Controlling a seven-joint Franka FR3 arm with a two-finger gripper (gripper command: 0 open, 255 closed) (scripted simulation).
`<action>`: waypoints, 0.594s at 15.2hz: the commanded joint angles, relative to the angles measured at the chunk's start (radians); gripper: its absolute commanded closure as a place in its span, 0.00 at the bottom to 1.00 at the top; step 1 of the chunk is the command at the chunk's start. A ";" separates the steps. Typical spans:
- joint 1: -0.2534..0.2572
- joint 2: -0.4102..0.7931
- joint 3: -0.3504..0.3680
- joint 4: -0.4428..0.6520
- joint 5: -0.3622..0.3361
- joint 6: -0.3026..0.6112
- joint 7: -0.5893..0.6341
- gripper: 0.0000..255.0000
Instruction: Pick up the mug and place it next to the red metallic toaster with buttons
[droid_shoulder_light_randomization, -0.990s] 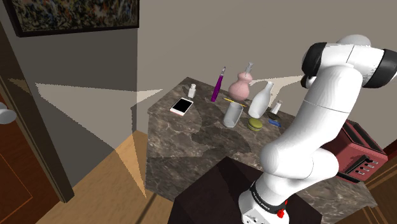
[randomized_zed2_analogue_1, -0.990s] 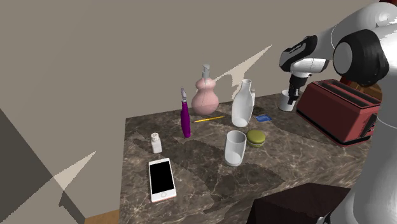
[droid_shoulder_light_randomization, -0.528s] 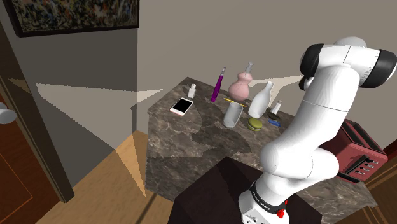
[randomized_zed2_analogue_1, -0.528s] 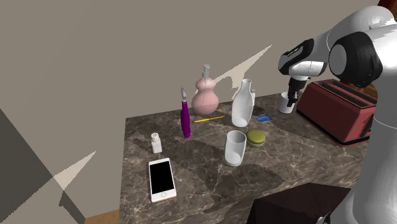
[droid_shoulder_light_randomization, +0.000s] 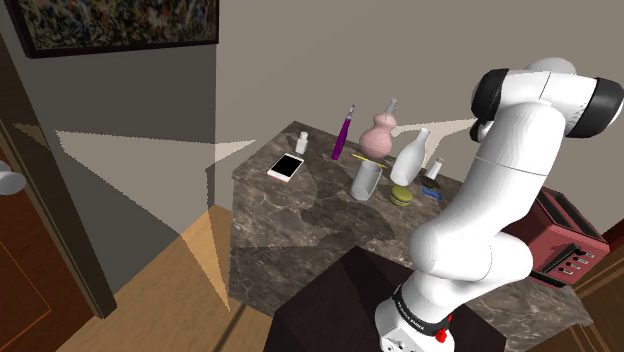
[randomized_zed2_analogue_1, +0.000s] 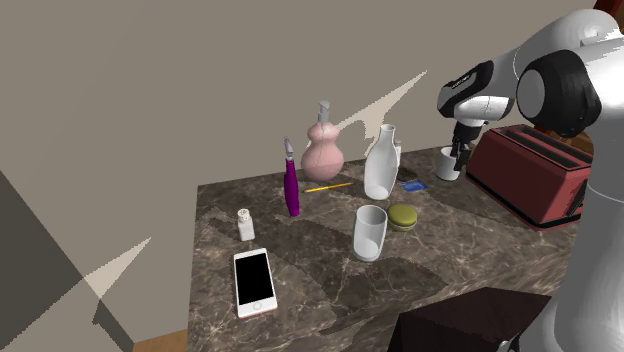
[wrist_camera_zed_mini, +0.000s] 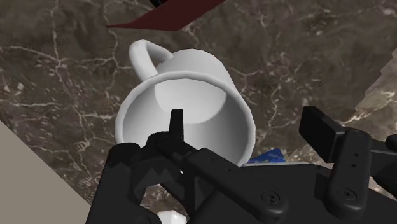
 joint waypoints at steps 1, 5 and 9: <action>0.000 0.000 0.000 0.000 0.000 0.000 0.000 0.00; 0.038 -0.084 -0.037 0.044 -0.084 -0.100 0.056 0.00; 0.037 -0.085 -0.036 0.044 -0.084 -0.100 0.056 0.00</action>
